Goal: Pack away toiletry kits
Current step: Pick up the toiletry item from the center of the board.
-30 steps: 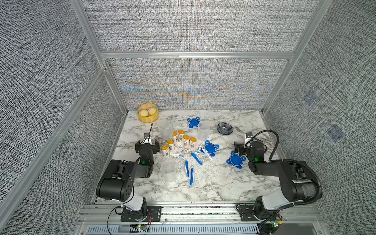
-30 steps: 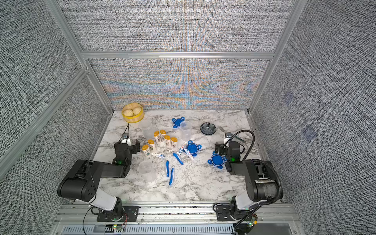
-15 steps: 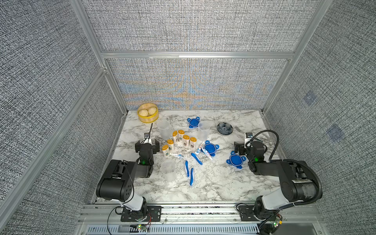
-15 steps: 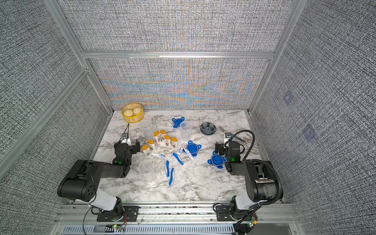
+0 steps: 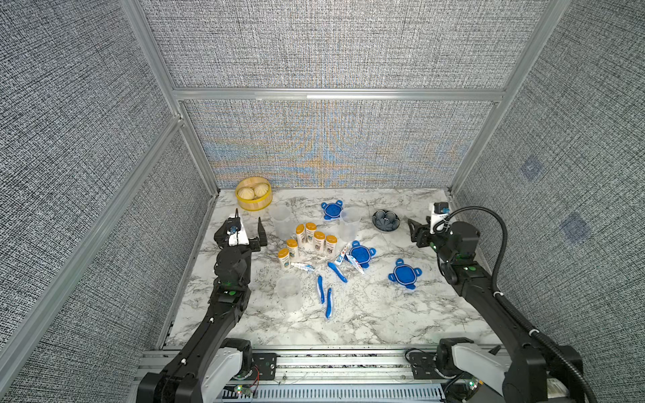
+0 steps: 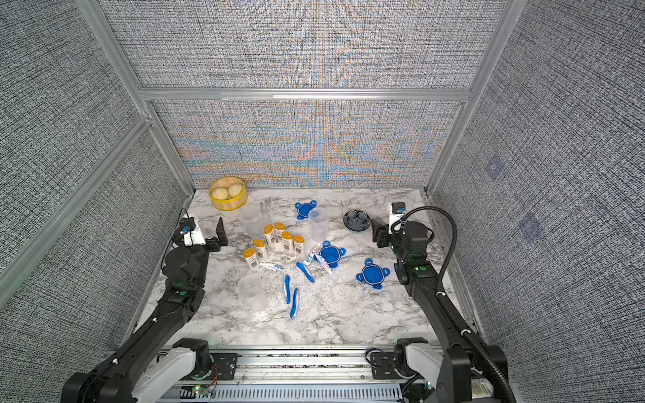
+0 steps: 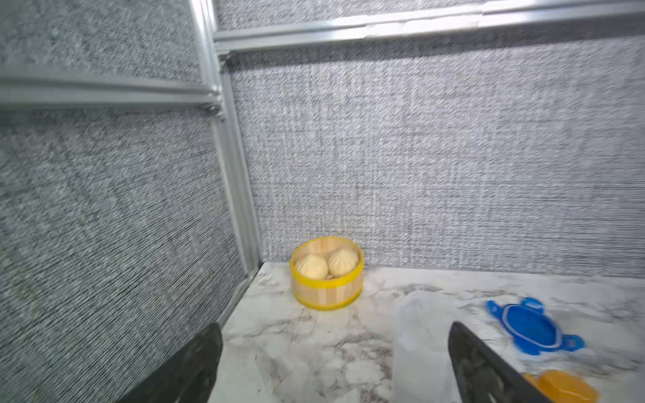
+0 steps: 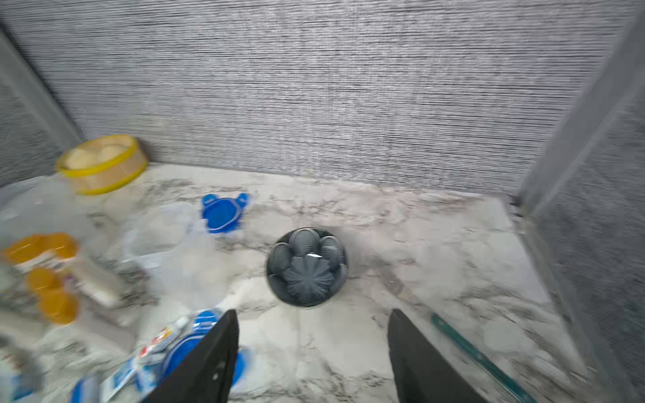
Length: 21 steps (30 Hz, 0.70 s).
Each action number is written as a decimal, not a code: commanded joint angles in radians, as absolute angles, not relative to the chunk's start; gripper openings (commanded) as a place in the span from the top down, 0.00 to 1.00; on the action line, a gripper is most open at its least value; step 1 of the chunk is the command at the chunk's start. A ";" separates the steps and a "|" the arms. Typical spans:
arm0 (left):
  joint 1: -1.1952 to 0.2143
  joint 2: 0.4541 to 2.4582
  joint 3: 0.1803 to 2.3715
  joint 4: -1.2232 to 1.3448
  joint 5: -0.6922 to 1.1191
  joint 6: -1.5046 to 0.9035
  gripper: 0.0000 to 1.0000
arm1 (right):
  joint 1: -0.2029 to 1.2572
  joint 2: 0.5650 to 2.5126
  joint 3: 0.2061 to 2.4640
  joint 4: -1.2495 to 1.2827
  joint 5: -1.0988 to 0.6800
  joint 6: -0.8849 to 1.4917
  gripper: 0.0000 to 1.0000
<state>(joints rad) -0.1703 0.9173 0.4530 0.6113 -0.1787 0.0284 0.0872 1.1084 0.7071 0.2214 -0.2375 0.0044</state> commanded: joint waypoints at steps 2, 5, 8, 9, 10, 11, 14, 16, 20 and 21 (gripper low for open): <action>-0.170 0.948 0.552 0.381 0.213 0.099 0.00 | 0.186 1.201 0.830 0.005 -0.626 -0.144 0.35; -0.171 1.017 0.620 0.287 0.467 0.172 0.01 | 0.309 1.305 0.934 -0.146 -0.674 -0.281 0.43; -0.172 1.061 0.653 0.247 0.614 0.199 0.01 | 0.412 1.398 1.024 -0.227 -0.647 -0.345 0.44; -0.172 1.073 0.664 0.230 0.652 0.204 0.01 | 0.438 1.433 1.055 -0.245 -0.634 -0.353 0.45; -0.172 1.079 0.674 0.213 0.674 0.206 0.02 | 0.454 1.462 1.080 -0.265 -0.625 -0.355 0.46; -0.173 1.087 0.687 0.186 0.694 0.213 0.02 | 0.469 1.494 1.106 -0.278 -0.618 -0.351 0.48; -0.187 1.103 0.708 0.127 0.698 0.243 0.04 | 0.495 1.566 1.173 -0.294 -0.573 -0.339 0.51; -0.194 1.117 0.714 0.106 0.689 0.254 0.06 | 0.509 1.601 1.215 -0.307 -0.559 -0.341 0.52; -0.206 1.136 0.733 0.058 0.676 0.279 0.10 | 0.536 1.668 1.293 -0.342 -0.522 -0.359 0.52; -0.209 1.136 0.736 0.050 0.673 0.285 0.10 | 0.541 1.684 1.309 -0.351 -0.515 -0.363 0.52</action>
<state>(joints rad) -0.2035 1.1320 0.7242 0.0952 0.6563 0.2516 0.5312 1.6569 1.2793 -0.2996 -0.5472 -0.3405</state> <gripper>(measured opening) 0.901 0.476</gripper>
